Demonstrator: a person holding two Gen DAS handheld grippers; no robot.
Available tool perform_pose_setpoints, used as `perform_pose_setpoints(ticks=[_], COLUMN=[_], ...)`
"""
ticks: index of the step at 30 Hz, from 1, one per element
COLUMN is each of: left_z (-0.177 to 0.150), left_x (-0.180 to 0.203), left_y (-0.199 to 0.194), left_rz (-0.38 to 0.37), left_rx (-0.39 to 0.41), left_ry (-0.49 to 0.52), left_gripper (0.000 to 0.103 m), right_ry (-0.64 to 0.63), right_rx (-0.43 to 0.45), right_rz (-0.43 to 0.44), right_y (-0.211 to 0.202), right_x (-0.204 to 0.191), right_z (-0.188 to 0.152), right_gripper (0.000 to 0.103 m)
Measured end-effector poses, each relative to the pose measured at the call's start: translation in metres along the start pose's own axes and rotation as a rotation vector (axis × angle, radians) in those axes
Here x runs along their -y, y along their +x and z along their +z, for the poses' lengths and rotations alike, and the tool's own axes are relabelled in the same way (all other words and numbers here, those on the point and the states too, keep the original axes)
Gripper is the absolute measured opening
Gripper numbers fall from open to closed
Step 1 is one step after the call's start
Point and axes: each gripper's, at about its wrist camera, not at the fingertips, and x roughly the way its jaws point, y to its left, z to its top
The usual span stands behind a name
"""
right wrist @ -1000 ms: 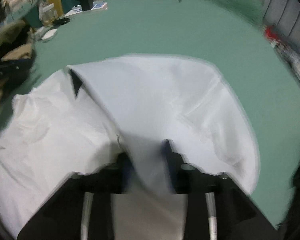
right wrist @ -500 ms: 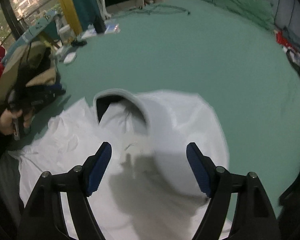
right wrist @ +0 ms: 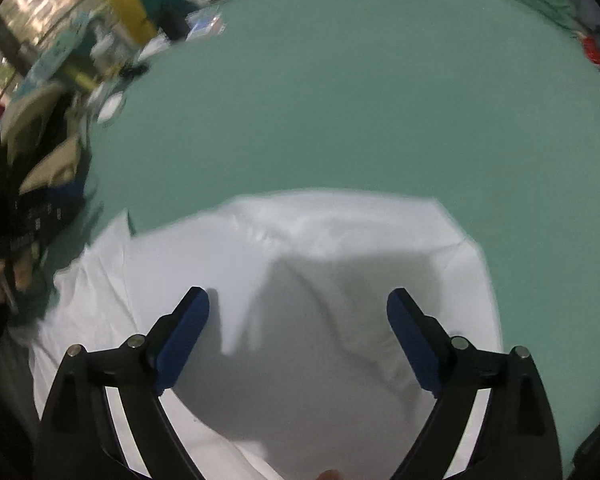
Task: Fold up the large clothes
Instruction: 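Lift the hood with the right gripper and fold it over the jacket body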
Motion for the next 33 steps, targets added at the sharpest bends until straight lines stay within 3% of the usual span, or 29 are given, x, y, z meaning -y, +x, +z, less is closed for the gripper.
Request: perform_pose_setpoints(ticks=[7, 18, 19, 21, 23, 28, 33], left_z=[0.006, -0.002, -0.002, -0.003, -0.002, -0.002, 0.000], left_x=[-0.008, 0.007, 0.008, 0.012, 0.015, 0.022, 0.028], left_y=[0.011, 0.020, 0.020, 0.018, 0.016, 0.007, -0.005], left_rz=[0.055, 0.020, 0.018, 0.015, 0.010, -0.005, -0.027], left_rx=[-0.021, -0.051, -0.048, -0.046, -0.045, -0.039, -0.015], left_ry=[-0.052, 0.014, 0.017, 0.025, 0.031, 0.052, 0.065], left_gripper=[0.044, 0.044, 0.044, 0.044, 0.044, 0.044, 0.044], right_ry=[-0.106, -0.257, -0.268, -0.289, -0.283, -0.330, -0.333], right_rx=[-0.085, -0.071, -0.075, -0.078, -0.084, -0.073, -0.027], right_rz=[-0.016, -0.035, -0.032, -0.019, 0.021, -0.027, -0.131], right_y=[0.024, 0.046, 0.046, 0.042, 0.034, 0.024, 0.002], right_x=[-0.015, -0.033, -0.034, -0.036, -0.039, -0.057, -0.063], right_z=[-0.017, -0.007, -0.006, -0.003, 0.001, 0.007, 0.007], right_gripper=[0.102, 0.103, 0.100, 0.083, 0.042, 0.029, 0.029])
